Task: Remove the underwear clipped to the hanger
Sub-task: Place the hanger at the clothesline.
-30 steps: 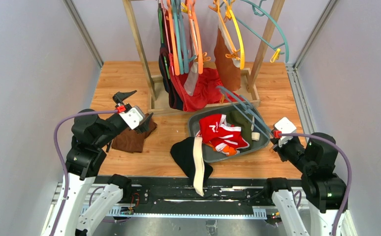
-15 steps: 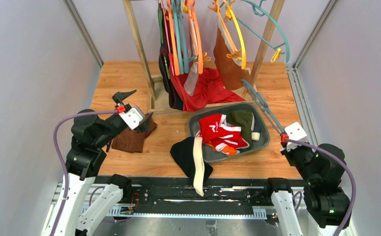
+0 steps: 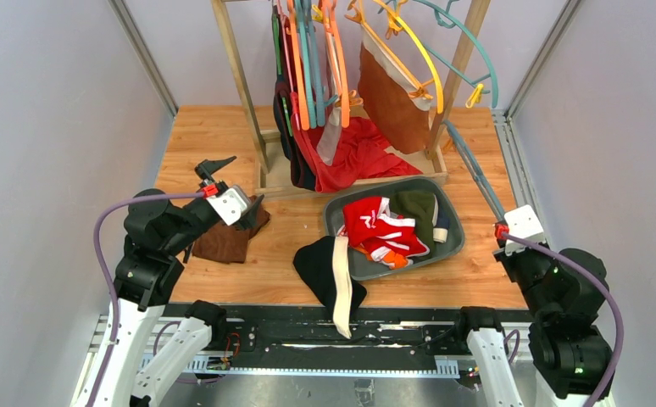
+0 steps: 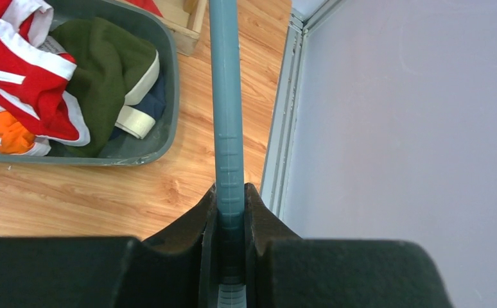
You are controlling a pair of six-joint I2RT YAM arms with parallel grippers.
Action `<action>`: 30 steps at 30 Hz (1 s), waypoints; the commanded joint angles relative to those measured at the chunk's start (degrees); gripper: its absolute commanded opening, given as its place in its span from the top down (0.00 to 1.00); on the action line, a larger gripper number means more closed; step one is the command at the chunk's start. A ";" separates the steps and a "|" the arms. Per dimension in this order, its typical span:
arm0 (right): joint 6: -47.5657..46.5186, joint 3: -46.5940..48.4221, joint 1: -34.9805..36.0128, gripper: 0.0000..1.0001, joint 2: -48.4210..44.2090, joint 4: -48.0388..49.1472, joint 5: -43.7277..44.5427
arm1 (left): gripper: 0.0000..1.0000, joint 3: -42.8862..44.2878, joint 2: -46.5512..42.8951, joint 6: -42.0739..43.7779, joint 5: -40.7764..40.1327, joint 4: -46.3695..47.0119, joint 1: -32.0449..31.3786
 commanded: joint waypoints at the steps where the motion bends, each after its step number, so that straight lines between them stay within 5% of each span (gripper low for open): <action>1: 1.14 1.52 -0.23 0.99 2.28 4.75 3.58 | 0.02 -0.64 -0.55 0.52 0.98 1.43 -0.19; 19: 7.58 3.11 0.72 0.99 18.87 19.37 -0.78 | 0.02 -0.64 -0.80 1.17 2.35 0.29 -0.17; 30: 7.83 1.99 0.64 0.99 16.79 18.67 -9.37 | 0.02 -0.55 -0.80 1.36 2.77 0.11 -0.19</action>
